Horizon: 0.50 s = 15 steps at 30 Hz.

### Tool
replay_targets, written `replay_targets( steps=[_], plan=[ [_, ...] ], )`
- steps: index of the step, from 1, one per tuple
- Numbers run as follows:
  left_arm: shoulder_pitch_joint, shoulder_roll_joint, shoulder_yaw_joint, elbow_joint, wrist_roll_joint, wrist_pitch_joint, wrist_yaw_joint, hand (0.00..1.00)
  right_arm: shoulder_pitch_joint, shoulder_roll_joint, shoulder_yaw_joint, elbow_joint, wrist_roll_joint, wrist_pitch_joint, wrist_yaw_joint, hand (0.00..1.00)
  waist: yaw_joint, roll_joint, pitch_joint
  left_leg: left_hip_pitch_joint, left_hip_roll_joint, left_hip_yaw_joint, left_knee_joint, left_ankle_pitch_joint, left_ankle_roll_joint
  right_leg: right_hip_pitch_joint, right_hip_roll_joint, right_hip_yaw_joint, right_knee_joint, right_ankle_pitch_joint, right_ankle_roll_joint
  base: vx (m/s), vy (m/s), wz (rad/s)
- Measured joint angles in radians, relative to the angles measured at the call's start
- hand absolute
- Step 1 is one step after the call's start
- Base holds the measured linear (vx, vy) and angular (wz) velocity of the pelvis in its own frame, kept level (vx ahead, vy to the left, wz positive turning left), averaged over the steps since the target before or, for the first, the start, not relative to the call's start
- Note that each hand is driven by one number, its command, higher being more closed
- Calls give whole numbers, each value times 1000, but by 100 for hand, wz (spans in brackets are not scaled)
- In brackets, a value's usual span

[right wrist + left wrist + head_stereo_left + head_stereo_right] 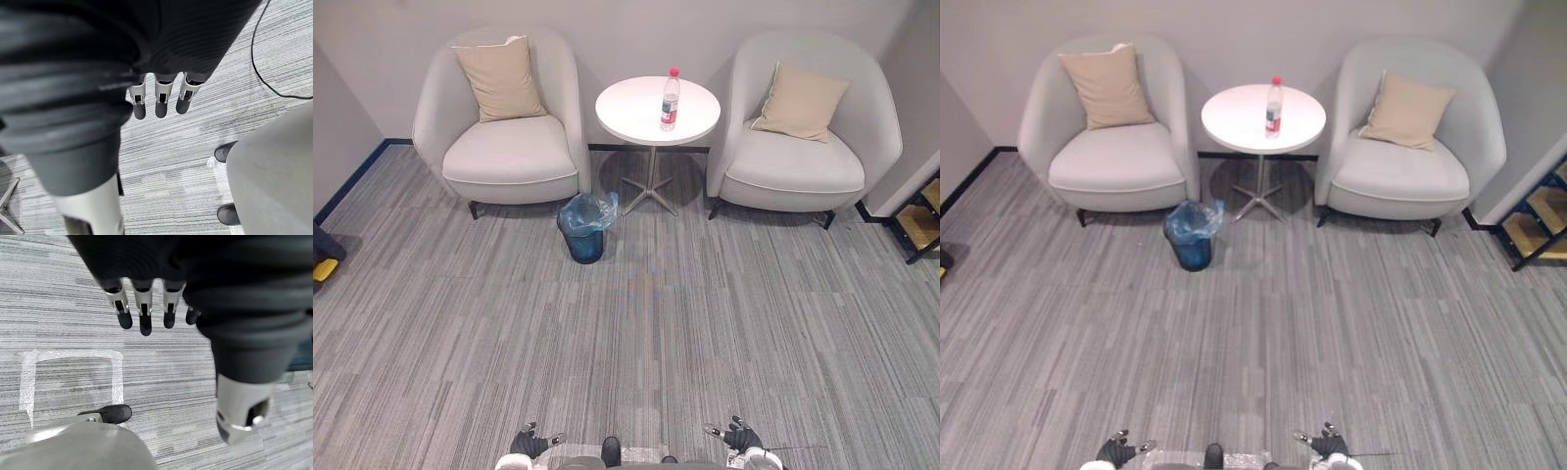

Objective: Gather rubbish on tea table into small bin, then transfer packed bag to large trash can.

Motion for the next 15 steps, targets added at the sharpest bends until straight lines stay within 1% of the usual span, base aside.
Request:
replay_targets(
  steps=[9, 15],
  plan=[
    [-1, 1, -3, 0, 9, 0, 0, 0, 0, -3, 9, -1, 2, 0, -3, 0, 0, 0, 0, 0, 4, 20, 0, -13, -5, -11, 1, 25, -3, 3, 4, -32, -31, -9],
    [-1, 2, -7, 0, 8, 0, 3, 0, 1, -3, 9, -1, 2, 0, -3, 0, 0, -1, 0, -4, -2, 25, 0, -20, 3, -10, -2, 30, -16, 7, 9, 7, -10, -2]
  ],
)
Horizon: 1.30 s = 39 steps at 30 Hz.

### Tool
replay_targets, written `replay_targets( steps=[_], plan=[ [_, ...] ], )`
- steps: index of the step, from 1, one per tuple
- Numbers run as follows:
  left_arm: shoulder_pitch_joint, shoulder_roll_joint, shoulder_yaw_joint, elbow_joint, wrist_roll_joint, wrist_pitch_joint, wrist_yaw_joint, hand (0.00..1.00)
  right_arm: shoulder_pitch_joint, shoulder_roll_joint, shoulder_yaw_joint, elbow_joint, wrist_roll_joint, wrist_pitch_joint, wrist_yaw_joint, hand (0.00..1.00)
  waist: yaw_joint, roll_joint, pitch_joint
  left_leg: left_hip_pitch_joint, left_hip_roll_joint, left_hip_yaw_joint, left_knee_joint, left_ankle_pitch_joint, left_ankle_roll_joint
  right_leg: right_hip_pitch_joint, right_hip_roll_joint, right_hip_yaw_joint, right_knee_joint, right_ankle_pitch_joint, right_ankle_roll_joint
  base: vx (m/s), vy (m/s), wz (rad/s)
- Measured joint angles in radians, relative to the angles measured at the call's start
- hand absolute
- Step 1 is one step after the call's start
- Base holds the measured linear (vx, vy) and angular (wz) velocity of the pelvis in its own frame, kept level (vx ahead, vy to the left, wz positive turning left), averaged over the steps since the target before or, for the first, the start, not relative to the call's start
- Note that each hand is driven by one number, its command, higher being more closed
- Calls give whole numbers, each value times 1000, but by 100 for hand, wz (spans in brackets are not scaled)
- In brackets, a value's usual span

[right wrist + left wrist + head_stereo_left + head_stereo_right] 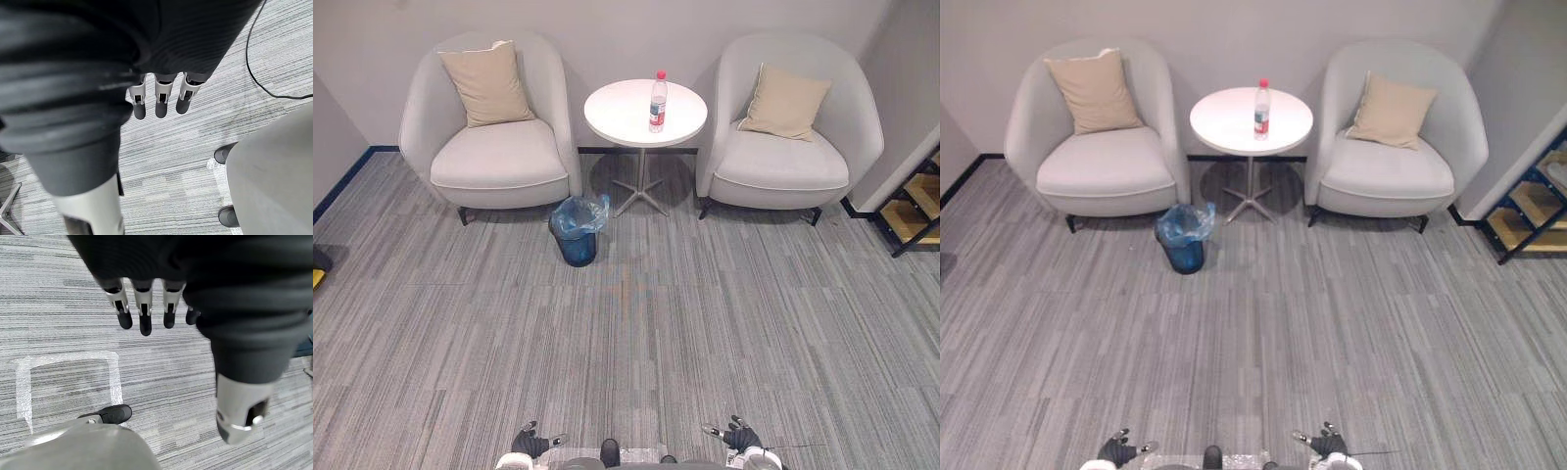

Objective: Gather rubbish on tea table into small bin, then transfer packed bag to large trash can.

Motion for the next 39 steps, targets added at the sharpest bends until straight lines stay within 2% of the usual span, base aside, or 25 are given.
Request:
replay_targets(
  steps=[9, 16, 18, 21, 22, 24, 25, 26, 27, 28, 29, 30, 31, 32, 33, 34, 35, 36, 37, 38, 39],
  plan=[
    [-8, 3, -11, 10, 0, 2, 10, 0, -1, 0, 1, 0, 14, 0, -1, 0, -2, -1, 0, -3, 1, 9, 5, 1, 5, -1, 2, 5, -3, 0, -1, 35, -47, -1],
    [-16, 7, -30, 15, -2, 7, 13, 0, 10, -1, -1, -18, 45, -1, -12, 0, -6, 2, -2, -9, 16, 39, 8, -27, -14, -27, 15, 32, 21, -5, -9, -26, -49, -14],
    [-27, 11, -29, 14, -2, 8, 13, 0, 24, 1, -2, -46, 52, -2, -14, 0, -7, -3, 2, -52, 21, 55, 96, -73, -20, -47, 18, 45, 55, -22, -15, 10, -65, -14],
    [-19, 4, -9, -15, -2, 12, 12, 0, 39, 4, -12, -67, 74, -6, -16, 0, -5, 7, 4, -155, 61, 78, 364, -195, -41, -51, 33, 56, 88, -50, -34, 29, -58, -21],
    [-12, 5, 16, -50, -3, 19, 13, 0, 48, 13, -13, -94, 82, -7, -20, 0, -4, 0, 7, -227, 79, 82, 536, -208, -47, -50, 39, 65, 108, -61, -45, 43, -97, -30],
    [2, -9, 41, -99, -3, 23, 15, 0, 62, 9, -12, -129, 83, -8, -23, 0, -1, 14, 14, -315, 113, 78, 751, -204, -52, -44, 59, 90, 132, -90, -67, 61, -70, -37],
    [14, -19, 60, -118, -7, 24, 16, 0, 69, 7, -12, -147, 88, -10, -30, 0, 3, 21, 17, -348, 124, 68, 849, -182, -75, -34, 69, 114, 152, -107, -74, 106, -7, -57],
    [26, -23, 72, -141, -23, 23, 17, 0, 79, 10, -10, -170, 88, -10, -33, 0, 15, 16, 18, -379, 121, 55, 921, -155, -94, -34, 67, 146, 174, -125, -82, 120, 11, -67],
    [33, -25, 72, -154, -27, 23, 19, 0, 81, 9, -10, -176, 88, -11, -34, 0, 23, 15, 20, -398, 116, 46, 951, -163, -93, -34, 66, 163, 181, -133, -85, 173, 39, -71],
    [32, -30, 71, -157, -41, 23, 21, 0, 76, 6, -12, -176, 88, -11, -38, 0, 25, 20, 23, -404, 97, 20, 916, -221, -85, -25, 64, 198, 188, -144, -87, 198, 72, -68],
    [33, -32, 71, -158, -49, 22, 24, 0, 74, 5, -12, -177, 88, -11, -40, 0, 27, 21, 23, -415, 79, -1, 856, -257, -81, -21, 54, 221, 190, -155, -83, 250, 119, -69],
    [33, -33, 71, -159, -64, 19, 32, 0, 72, 6, -11, -176, 88, -10, -42, 0, 33, 19, 24, -421, 53, -31, 758, -259, -87, -20, 40, 245, 195, -176, -81, 203, 125, -61],
    [32, -35, 71, -160, -66, 17, 37, 0, 71, 5, -11, -176, 88, -11, -43, 0, 40, 21, 25, -426, 39, -58, 689, -251, -88, -19, 32, 264, 198, -190, -73, 217, 154, -63],
    [34, -42, 68, -159, -72, 15, 37, 0, 67, -1, -11, -170, 87, -11, -43, 0, 47, 32, 22, -426, 33, -99, 589, -224, -113, -21, 31, 287, 198, -207, -67, 257, 200, -76],
    [39, -45, 69, -142, -82, 7, 35, 0, 58, -4, -9, -154, 87, -11, -43, 0, 56, 43, 22, -411, 34, -90, 564, -185, -75, -11, 35, 329, 201, -227, -44, 278, 218, -80],
    [37, -36, 68, -129, -81, 4, 35, 0, 57, 0, -4, -148, 86, -8, -43, 0, 60, 31, 10, -413, 22, -68, 571, -217, -52, -11, 21, 356, 214, -234, -45, 343, 232, -62],
    [37, -25, 71, -119, -81, 1, 35, 0, 60, 19, 7, -162, 81, -10, -40, 0, 52, 10, 0, -413, -2, -50, 575, -244, -34, -23, 3, 399, 252, -243, -6, 363, 216, -35],
    [37, -22, 74, -119, -81, 1, 36, 0, 66, 27, 20, -179, 80, -11, -38, 0, 51, 0, -2, -404, -15, -27, 576, -254, -22, -39, -10, 414, 300, -251, 25, 459, 248, -27],
    [38, -25, 79, -119, -81, 1, 38, 0, 78, 26, 39, -202, 79, -11, -36, 0, 52, -4, -4, -372, -28, -1, 575, -266, 15, -40, -18, 418, 353, -249, 61, 458, 251, -29],
    [39, -27, 79, -122, -81, 1, 38, 0, 82, 27, 48, -211, 78, -11, -33, 0, 53, -4, -5, -350, -32, 7, 572, -277, 31, -43, -17, 413, 394, -242, 88, 398, 205, -33],
    [42, -27, 78, -130, -82, 2, 37, 0, 85, 29, 63, -223, 78, -11, -29, 0, 55, -9, -4, -308, -40, 19, 552, -290, 43, -71, -12, 398, 497, -230, 178, 382, 186, -36]
  ],
)
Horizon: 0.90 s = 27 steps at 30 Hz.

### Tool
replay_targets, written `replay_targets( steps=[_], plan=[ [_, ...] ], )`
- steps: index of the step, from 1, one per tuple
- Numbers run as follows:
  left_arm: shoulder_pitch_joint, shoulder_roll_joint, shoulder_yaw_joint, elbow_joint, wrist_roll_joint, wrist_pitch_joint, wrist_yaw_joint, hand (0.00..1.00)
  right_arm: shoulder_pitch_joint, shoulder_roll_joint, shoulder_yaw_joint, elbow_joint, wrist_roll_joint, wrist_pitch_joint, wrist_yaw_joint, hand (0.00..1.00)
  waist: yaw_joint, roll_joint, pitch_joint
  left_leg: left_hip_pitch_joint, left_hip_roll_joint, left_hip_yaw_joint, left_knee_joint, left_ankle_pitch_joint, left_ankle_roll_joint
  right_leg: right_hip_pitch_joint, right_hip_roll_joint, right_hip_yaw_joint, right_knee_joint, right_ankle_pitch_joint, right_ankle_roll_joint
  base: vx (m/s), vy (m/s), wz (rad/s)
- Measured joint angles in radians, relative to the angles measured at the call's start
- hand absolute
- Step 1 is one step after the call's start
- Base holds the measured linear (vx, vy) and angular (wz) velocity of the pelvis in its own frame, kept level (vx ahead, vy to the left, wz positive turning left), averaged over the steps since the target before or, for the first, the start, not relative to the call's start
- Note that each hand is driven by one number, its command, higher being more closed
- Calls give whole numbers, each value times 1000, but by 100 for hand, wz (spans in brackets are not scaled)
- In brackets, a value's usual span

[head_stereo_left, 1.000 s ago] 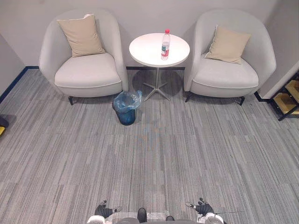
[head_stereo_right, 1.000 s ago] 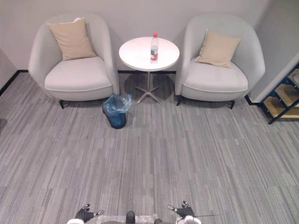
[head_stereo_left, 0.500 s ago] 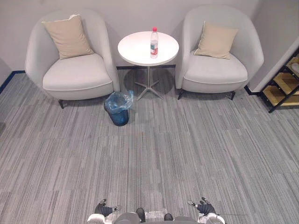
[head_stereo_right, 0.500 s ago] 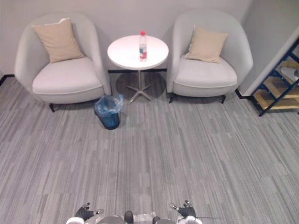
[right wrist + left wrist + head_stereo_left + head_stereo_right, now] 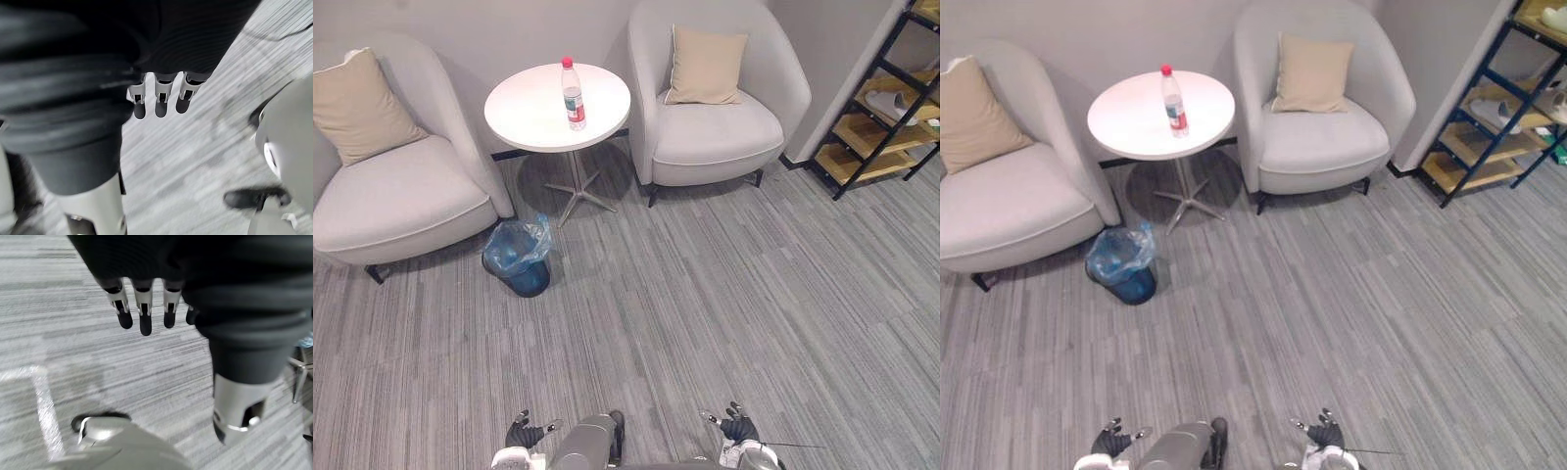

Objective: Gather rubbish on tea table into small bin, then transfer packed bag to large trash can.

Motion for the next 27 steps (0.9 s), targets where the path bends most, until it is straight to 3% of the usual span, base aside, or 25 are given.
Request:
replay_targets(
  steps=[1, 3, 5, 7, 9, 11, 13, 14, 15, 16, 17, 18, 19, 20, 21, 22, 24, 25, 27],
  plan=[
    [3, 2, -1, -13, -5, 0, 0, 0, 11, 7, 10, -25, -1, 0, 4, 0, 6, -10, 2, 54, -14, 11, -40, -3, 5, -58, 12, -17, 161, 30, 79, 293, 128, -32],
    [0, 8, -15, -38, -22, 0, -1, 0, 31, 20, 7, -78, -2, -2, 13, 0, 4, -20, 7, 134, -31, 10, -90, -9, 14, -176, 19, -111, 434, 85, 77, 352, 113, -11],
    [-23, -7, -32, -51, -48, 1, -2, 0, 37, 19, -11, -109, -22, -2, 20, 0, 1, -9, 19, 217, -33, -13, -141, -20, 33, -280, -18, -284, 586, 81, 46, 333, 74, 12],
    [-39, -62, -39, -49, -62, 1, -3, 0, 36, 16, -20, -133, -40, -2, 20, 0, -10, 5, 30, 312, -22, -45, -206, -20, 34, -354, -42, -416, 595, 51, -39, 368, 31, 36],
    [-57, -76, -33, -46, -61, -1, -7, 0, 24, 13, -26, -129, -41, -5, 22, 0, -15, 12, 52, 398, 11, -69, -238, -23, 39, -369, -16, -480, 465, 19, -101, 377, -21, 40],
    [-72, -88, -33, -28, -61, -3, -7, 0, 17, 12, -26, -122, -41, -12, 24, 0, -23, 11, 52, 437, 50, -136, -237, -30, 51, -401, 50, -463, 207, 49, -132, 397, -80, 57],
    [-83, -90, -46, 4, -55, -1, -12, 0, 0, 12, -28, -87, -40, -11, 24, 0, -44, -4, 50, 439, 53, -214, -222, -32, 52, -384, 76, -382, -65, 173, -143, 417, -154, 90],
    [-85, -88, -52, 13, -54, -2, -17, 0, 1, 12, -33, -74, -40, -11, 22, 0, -50, -15, 44, 451, 44, -251, -215, -41, 36, -375, 74, -360, -150, 259, -180, 543, -269, 114],
    [-95, -107, -47, 34, -52, -1, -22, 0, -14, -11, -38, -55, -40, -10, 23, 0, -61, 12, 41, 471, 69, -309, -183, -63, 2, -355, 84, -380, -146, 310, -191, 482, -240, 97],
    [-92, -118, -44, 37, -46, -3, -22, 0, -14, -19, -43, -53, -40, -8, 21, 0, -60, 34, 32, 449, 80, -329, -138, -57, -9, -336, 87, -397, -157, 293, -210, 491, -226, 86],
    [-89, -138, -26, 33, -40, -4, -23, 0, -6, -26, -50, -59, -40, -8, 21, 0, -58, 60, 28, 404, 82, -344, -33, -32, -46, -307, 88, -431, -183, 277, -222, 485, -193, 60],
    [-91, -152, 0, 28, -37, -4, -22, 0, -5, -31, -49, -65, -40, -10, 21, 0, -60, 71, 32, 357, 74, -330, 79, 6, -96, -274, 91, -446, -210, 266, -231, 576, -223, 52],
    [-94, -163, 29, 21, -37, -2, -21, 0, -5, -42, -31, -67, -37, -9, 18, 0, -57, 78, 38, 280, 78, -271, 256, 100, -137, -212, 92, -449, -256, 259, -243, 475, -165, 33],
    [-94, -162, 36, 14, -37, -3, -21, 0, -4, -45, -22, -67, -36, -9, 17, 0, -51, 70, 48, 236, 100, -230, 350, 135, -143, -169, 92, -454, -284, 255, -252, 451, -117, 34],
    [-95, -160, 39, 5, -37, -3, -22, 0, -2, -40, -21, -68, -35, -9, 14, 0, -49, 76, 52, 174, 157, -131, 478, 95, -134, -88, 96, -469, -326, 246, -267, 411, -97, 43],
    [-95, -160, 38, -15, -37, -5, -22, 0, 2, -30, -21, -67, -33, -9, 12, 0, -43, 65, 61, 125, 196, -62, 523, 46, -127, -19, 92, -485, -360, 239, -277, 380, -98, 43],
    [-97, -162, 26, -38, -36, -6, -22, 0, 1, -13, -23, -63, -28, -7, 10, 0, -30, 46, 65, 61, 221, 11, 477, -8, -114, 41, 78, -497, -398, 236, -282, 305, -80, 23],
    [-100, -164, 12, -47, -36, -10, -23, 0, -1, 0, -25, -62, -27, -7, 9, 0, -19, 41, 63, 15, 213, 38, 361, -37, -108, 68, 63, -498, -421, 234, -279, 315, -31, 2],
    [-106, -166, -7, -46, -36, -18, -23, 0, -3, 8, -26, -60, -18, -6, 9, 0, -7, 50, 62, -29, 179, 32, 131, -19, -112, 90, 42, -494, -438, 203, -259, 252, 37, -5]
  ],
)
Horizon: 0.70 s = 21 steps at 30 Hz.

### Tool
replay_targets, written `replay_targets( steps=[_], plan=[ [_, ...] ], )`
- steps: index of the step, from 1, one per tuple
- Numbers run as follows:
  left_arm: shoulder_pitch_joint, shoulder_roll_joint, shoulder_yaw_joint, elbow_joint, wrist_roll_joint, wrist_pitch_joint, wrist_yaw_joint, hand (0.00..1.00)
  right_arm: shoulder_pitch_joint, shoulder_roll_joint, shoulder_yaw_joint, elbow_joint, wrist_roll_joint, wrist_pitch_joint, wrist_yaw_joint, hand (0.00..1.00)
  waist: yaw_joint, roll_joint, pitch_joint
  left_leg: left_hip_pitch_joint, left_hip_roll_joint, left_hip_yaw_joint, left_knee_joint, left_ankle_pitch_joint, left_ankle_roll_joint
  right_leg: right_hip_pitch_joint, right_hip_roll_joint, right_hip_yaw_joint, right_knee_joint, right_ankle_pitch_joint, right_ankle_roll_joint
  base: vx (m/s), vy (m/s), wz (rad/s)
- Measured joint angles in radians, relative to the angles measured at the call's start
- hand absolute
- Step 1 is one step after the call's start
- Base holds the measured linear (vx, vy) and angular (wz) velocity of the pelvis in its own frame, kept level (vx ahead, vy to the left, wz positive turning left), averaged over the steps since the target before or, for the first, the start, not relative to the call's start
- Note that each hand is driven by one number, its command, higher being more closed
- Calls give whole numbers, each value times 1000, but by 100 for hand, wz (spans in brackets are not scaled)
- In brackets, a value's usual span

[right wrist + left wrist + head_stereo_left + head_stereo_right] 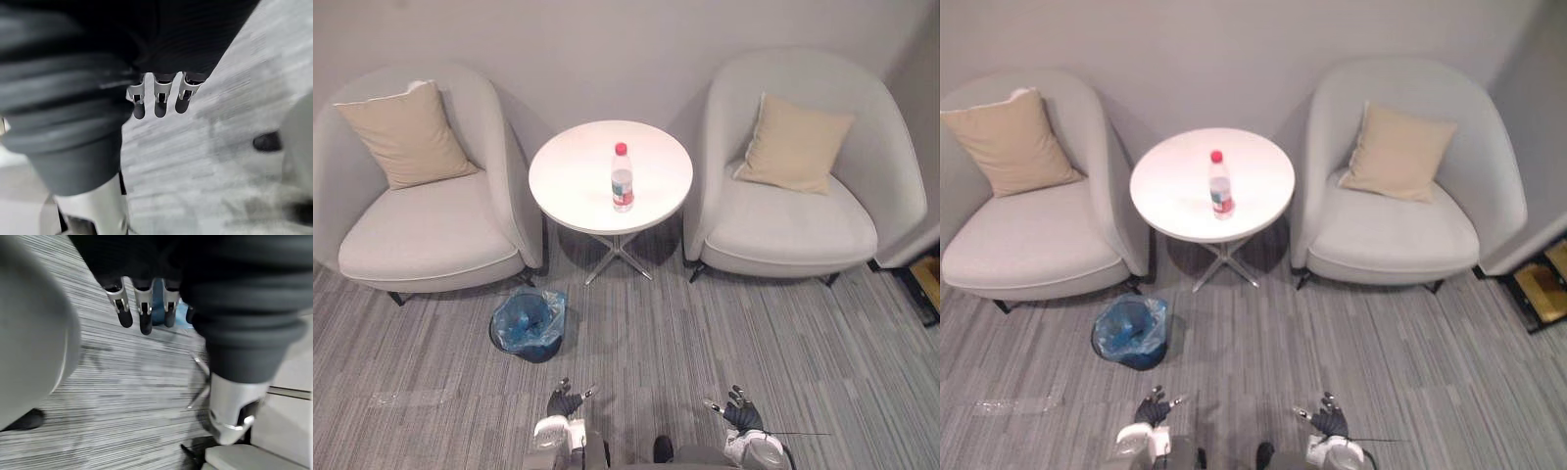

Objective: Gather rubbish on tea table into small bin, then transfer packed bag to large trash can.

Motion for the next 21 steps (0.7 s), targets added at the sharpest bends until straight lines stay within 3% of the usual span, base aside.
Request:
replay_targets(
  steps=[1, 2, 3, 5, 7, 9, 10, 12, 14, 17, 19, 20, 21],
  plan=[
    [-2, -4, -17, 10, 0, 0, -1, 0, 0, -6, -2, 2, 1, 0, 0, 0, 0, 30, -7, -12, -15, -27, -193, 86, -12, 11, 2, 0, 0, -25, 16, 260, 118, -4],
    [-1, -2, -21, 21, 0, -1, -1, 0, -6, -13, -2, 16, 4, 1, 0, 0, 5, 36, -7, -3, -19, -40, -230, 177, -10, 20, 1, 7, 3, -40, 22, 311, 188, -11],
    [0, 8, -25, 31, 0, -4, -1, 0, -22, -8, 2, 53, 15, 4, 0, 0, 8, 17, -19, 16, -49, -35, -256, 215, 16, 23, -18, 34, 17, -68, 40, 278, 177, -12],
    [-3, 25, -22, 37, 1, -4, -3, 0, -28, 10, 4, 74, 18, 5, 2, 0, 5, -16, -34, 27, -89, -12, -257, 178, 38, 18, -68, 42, 55, -118, 64, 318, 143, -16],
    [-8, 23, -14, 38, 2, -4, -6, 0, -27, 11, 10, 85, 17, 9, 5, 0, 20, -27, -36, 61, -99, 29, -258, 158, 56, -6, -87, 82, 153, -137, 85, 366, 157, -43],
    [-7, 28, -12, 38, 2, -3, -7, 0, -26, 10, 20, 73, 16, 8, 12, 0, 25, -35, -36, 138, -100, 56, -278, 120, 68, -117, -82, 129, 464, -129, 130, 314, 177, -45],
    [-7, 36, -13, 39, 1, 2, -8, 0, -24, 15, 21, 55, 16, 6, 16, 0, 22, -44, -33, 179, -103, 57, -281, 91, 74, -198, -84, 132, 656, -104, 180, 295, 116, -15],
    [-7, 42, -13, 52, 1, 5, -9, 0, -7, 25, 20, 36, 15, 1, 28, 0, 16, -55, -34, 245, -106, 57, -288, 64, 78, -266, -100, 95, 806, -119, 171, 320, 80, 5],
    [-7, 43, -12, 64, -1, 6, -10, 0, -10, 29, 20, 40, 14, -2, 32, 0, 4, -66, -33, 311, -101, 42, -322, 54, 85, -290, -110, 46, 792, -146, 158, 280, 15, 31],
    [-12, 43, -11, 78, -3, 7, -12, 0, -37, 25, 7, 67, -20, -3, 33, 0, -6, -52, -30, 377, -67, 26, -368, 50, 77, -326, -85, -17, 567, -159, 138, 376, -26, 25],
    [-20, 46, -11, 95, -8, 8, -13, 0, -77, 14, -1, 101, -22, -1, 33, 0, -7, -21, -15, 400, -20, 9, -368, 37, 55, -340, -17, -25, 370, -96, 82, 421, -77, 7],
    [-16, 49, -13, 99, -10, 8, -15, 0, -79, 12, 0, 108, -22, -3, 33, 0, -11, -22, -16, 406, -17, -8, -367, 34, 48, -329, 4, -20, 272, -22, 66, 501, -147, 36],
    [-16, 59, -14, 106, -11, 8, -20, 0, -70, 14, -4, 121, -22, -4, 33, 0, -13, -52, -26, 420, -39, -52, -358, 17, 23, -300, 2, -10, 135, 170, 19, 509, -177, 41]
  ],
)
